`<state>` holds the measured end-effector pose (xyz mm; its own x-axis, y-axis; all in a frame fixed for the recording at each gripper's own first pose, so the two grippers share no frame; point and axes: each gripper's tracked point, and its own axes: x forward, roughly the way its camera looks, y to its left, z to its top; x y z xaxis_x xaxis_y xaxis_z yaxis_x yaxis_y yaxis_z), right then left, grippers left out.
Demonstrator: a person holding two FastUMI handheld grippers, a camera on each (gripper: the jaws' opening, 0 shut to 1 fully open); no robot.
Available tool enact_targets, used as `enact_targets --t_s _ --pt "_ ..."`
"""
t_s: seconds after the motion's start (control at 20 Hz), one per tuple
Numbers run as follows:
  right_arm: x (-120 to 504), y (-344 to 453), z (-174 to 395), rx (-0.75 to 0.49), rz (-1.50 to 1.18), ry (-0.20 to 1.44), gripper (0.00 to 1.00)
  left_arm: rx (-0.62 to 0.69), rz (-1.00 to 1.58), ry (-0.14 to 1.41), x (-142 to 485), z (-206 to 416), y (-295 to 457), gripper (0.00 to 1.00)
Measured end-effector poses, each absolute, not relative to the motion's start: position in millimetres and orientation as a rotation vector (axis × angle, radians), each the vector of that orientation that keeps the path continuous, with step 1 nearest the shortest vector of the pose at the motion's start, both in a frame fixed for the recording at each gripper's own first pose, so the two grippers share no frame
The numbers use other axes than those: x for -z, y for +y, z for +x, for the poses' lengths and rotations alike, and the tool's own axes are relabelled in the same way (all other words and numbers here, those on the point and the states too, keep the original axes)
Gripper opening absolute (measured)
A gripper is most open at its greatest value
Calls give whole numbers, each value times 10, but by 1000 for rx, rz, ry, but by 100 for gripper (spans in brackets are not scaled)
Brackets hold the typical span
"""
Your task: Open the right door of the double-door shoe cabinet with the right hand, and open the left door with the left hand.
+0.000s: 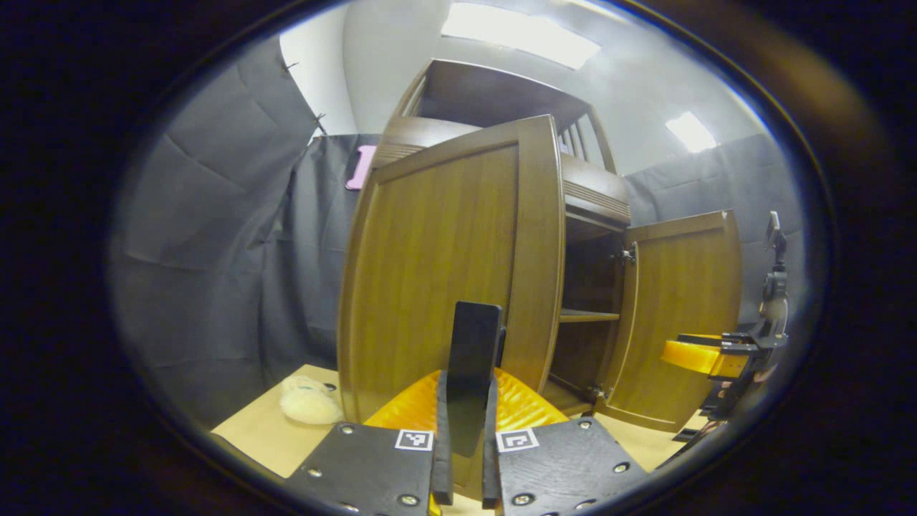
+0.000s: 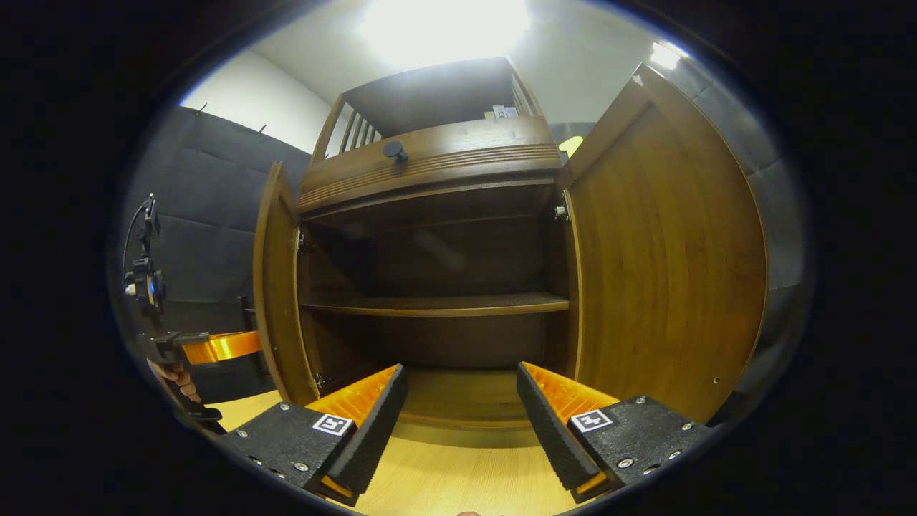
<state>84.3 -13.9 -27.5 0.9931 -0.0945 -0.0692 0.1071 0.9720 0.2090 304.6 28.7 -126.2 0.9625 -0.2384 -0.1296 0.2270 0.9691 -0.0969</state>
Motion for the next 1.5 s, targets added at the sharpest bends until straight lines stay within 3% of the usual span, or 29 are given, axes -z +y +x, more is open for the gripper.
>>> enact_targets --t_s 0.3,0.4,0.45,0.5,0.75,0.8,0.85,0.95,1.0,1.05,1.1,1.15,1.3,1.35,1.4,1.45,1.5 --pt "321 -101 795 126 255 61 95 189 -85 119 1247 3040 336 10" --pt "321 -96 779 140 256 58 95 166 -69 127 1291 3060 342 23" --pt "330 -95 771 147 251 59 95 159 -62 133 1328 3063 317 16" --pt "349 -95 761 154 245 62 95 158 -53 142 1378 3070 309 19" --pt "402 -100 741 179 234 76 95 127 17 121 1279 3043 367 15" --pt "406 -109 732 187 232 77 95 121 29 121 1268 3033 387 15" --pt "418 -120 721 195 231 79 95 109 41 121 1254 3033 400 22" --pt "454 -130 716 205 236 86 95 82 58 120 1251 3038 431 22" --pt "475 -121 719 206 241 89 95 72 61 122 1246 3034 451 15" --pt "492 -107 718 204 246 93 95 82 53 123 1254 3033 418 22" --pt "509 -89 710 202 246 98 95 89 40 127 1256 3015 416 8" --pt "526 -73 703 199 242 104 95 94 37 129 1250 3004 392 8" --pt "549 -63 657 196 228 108 95 94 33 131 1243 3001 377 22" --pt "541 -59 641 194 230 106 95 84 24 133 1241 2994 426 9" --pt "541 -67 631 195 234 106 95 71 13 131 1214 2960 506 22" --pt "532 -87 621 197 240 105 95 54 5 130 1181 2952 531 9" --pt "530 -93 612 197 243 106 95 30 9 128 1131 2933 578 8"
